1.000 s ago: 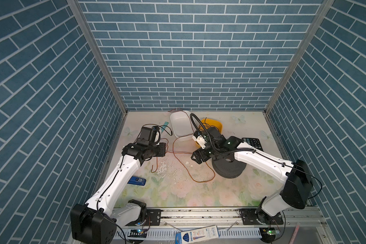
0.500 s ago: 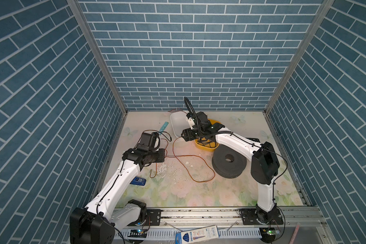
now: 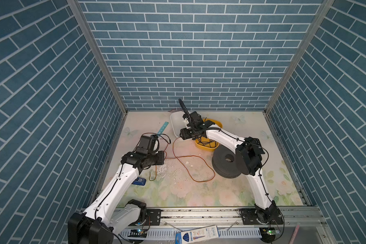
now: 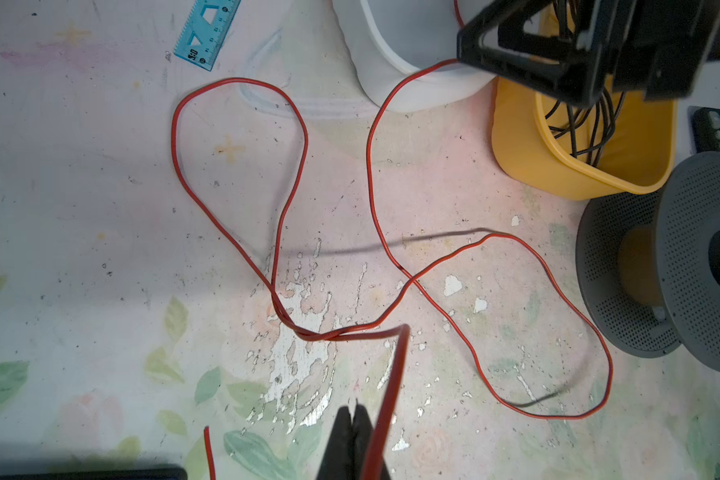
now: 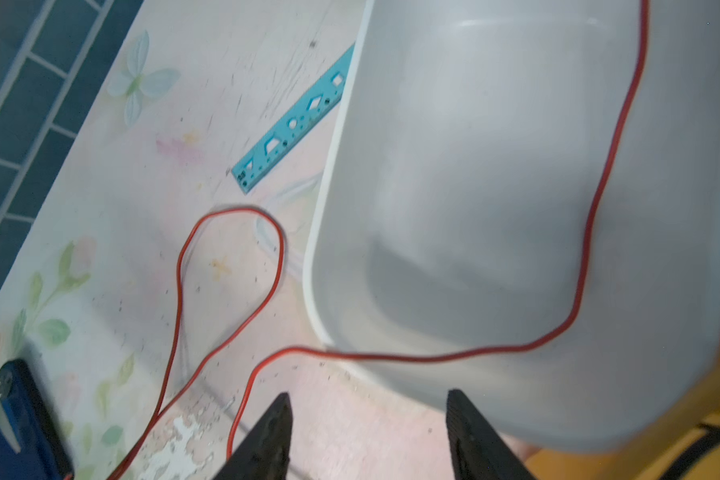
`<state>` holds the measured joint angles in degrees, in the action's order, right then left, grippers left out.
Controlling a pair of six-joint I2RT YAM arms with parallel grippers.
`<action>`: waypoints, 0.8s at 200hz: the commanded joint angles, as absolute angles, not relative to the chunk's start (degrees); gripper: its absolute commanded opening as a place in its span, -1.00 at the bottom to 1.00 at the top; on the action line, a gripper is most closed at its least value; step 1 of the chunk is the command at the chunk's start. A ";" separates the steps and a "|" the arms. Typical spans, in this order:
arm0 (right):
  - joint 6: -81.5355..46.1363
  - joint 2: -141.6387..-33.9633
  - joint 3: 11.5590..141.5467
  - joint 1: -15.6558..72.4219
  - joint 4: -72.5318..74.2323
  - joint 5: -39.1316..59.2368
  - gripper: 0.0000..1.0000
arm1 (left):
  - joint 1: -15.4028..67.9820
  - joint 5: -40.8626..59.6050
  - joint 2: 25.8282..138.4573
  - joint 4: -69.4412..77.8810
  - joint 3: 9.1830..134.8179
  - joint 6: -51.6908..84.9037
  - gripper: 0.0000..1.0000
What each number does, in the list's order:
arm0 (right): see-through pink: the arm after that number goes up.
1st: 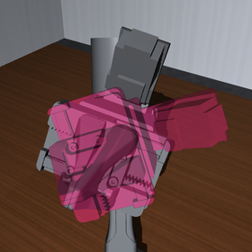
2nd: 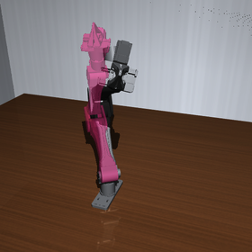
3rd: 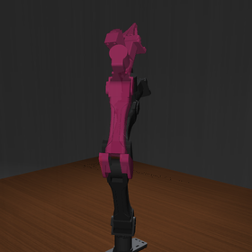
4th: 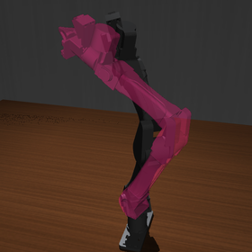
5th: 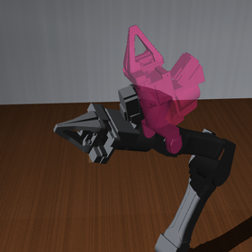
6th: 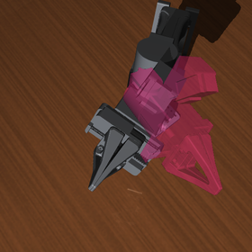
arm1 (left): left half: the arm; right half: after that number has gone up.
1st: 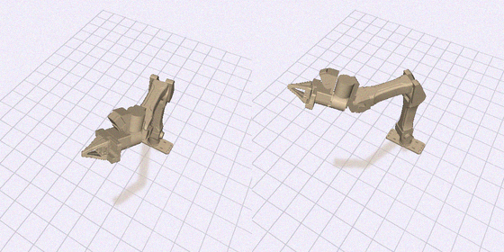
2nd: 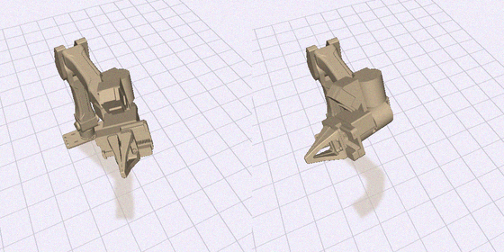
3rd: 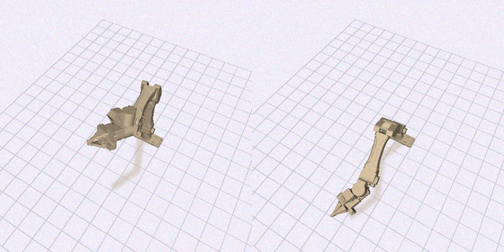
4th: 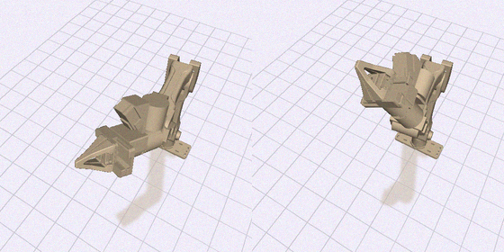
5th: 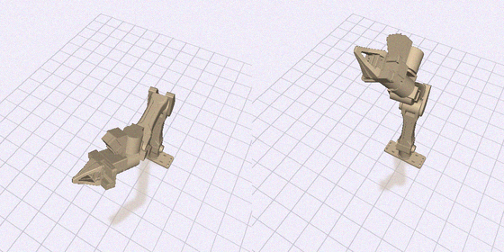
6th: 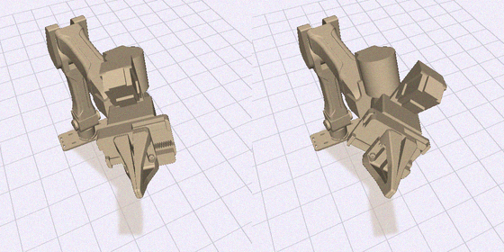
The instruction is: Wrap the cables
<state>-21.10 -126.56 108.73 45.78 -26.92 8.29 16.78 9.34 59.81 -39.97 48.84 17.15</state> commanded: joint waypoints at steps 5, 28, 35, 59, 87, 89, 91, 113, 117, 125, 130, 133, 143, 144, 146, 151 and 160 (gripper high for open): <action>-24.11 -118.56 101.54 47.60 -21.43 9.80 0.20 | 16.51 9.64 59.82 -39.61 48.43 17.04 -0.87; -25.80 -116.75 98.36 49.21 -19.86 9.74 0.31 | 16.47 9.57 59.90 -39.03 48.25 16.97 -0.87; -26.98 -116.55 97.28 49.46 -18.65 10.36 0.32 | 16.52 9.54 60.02 -38.94 48.21 16.96 -0.87; -33.67 -116.94 92.52 49.60 -10.47 14.31 0.35 | 16.52 9.59 60.20 -38.52 48.00 17.12 -0.86; -39.14 -118.84 90.37 49.91 -3.23 14.93 0.38 | 16.52 9.51 59.78 -38.56 47.66 17.00 -0.86; -39.43 -119.01 90.31 49.96 -2.87 14.94 0.38 | 16.48 9.47 59.72 -38.53 47.64 16.97 -0.86; -39.78 -119.14 90.28 50.00 -2.43 14.94 0.39 | 16.51 9.49 59.65 -38.57 47.57 16.96 -0.86; -42.87 -120.94 90.35 50.12 1.14 14.11 0.40 | 16.52 9.35 59.36 -38.58 47.37 16.88 -0.86; -43.31 -121.33 90.48 50.18 1.73 13.94 0.40 | 16.52 9.46 59.41 -38.58 47.37 16.92 -0.86; -44.23 -122.11 90.73 50.27 2.90 13.93 0.40 | 16.51 9.45 59.28 -38.48 47.29 16.94 -0.86; -44.90 -122.82 91.09 50.29 3.37 13.82 0.39 | 16.47 9.56 59.32 -38.48 47.29 16.92 -0.86; -45.36 -123.20 91.33 50.32 3.63 13.76 0.39 | 16.49 9.57 59.33 -38.44 47.29 16.89 -0.86; -47.17 -124.47 92.04 50.33 3.96 13.35 0.37 | 16.52 9.66 59.16 -38.49 47.20 16.88 -0.86; -47.36 -124.59 92.07 50.30 3.96 13.27 0.37 | 16.52 9.62 59.11 -38.45 47.20 16.88 -0.86; -47.61 -124.73 92.10 50.35 4.13 13.14 0.36 | 16.52 9.66 59.10 -38.53 47.20 16.92 -0.86; -48.22 -125.10 92.07 50.36 4.72 12.83 0.36 | 16.47 9.65 59.07 -38.62 47.24 16.79 -0.86; -49.21 -125.24 91.80 50.60 5.42 11.90 0.36 | 16.52 9.62 58.76 -38.71 47.11 16.79 -0.86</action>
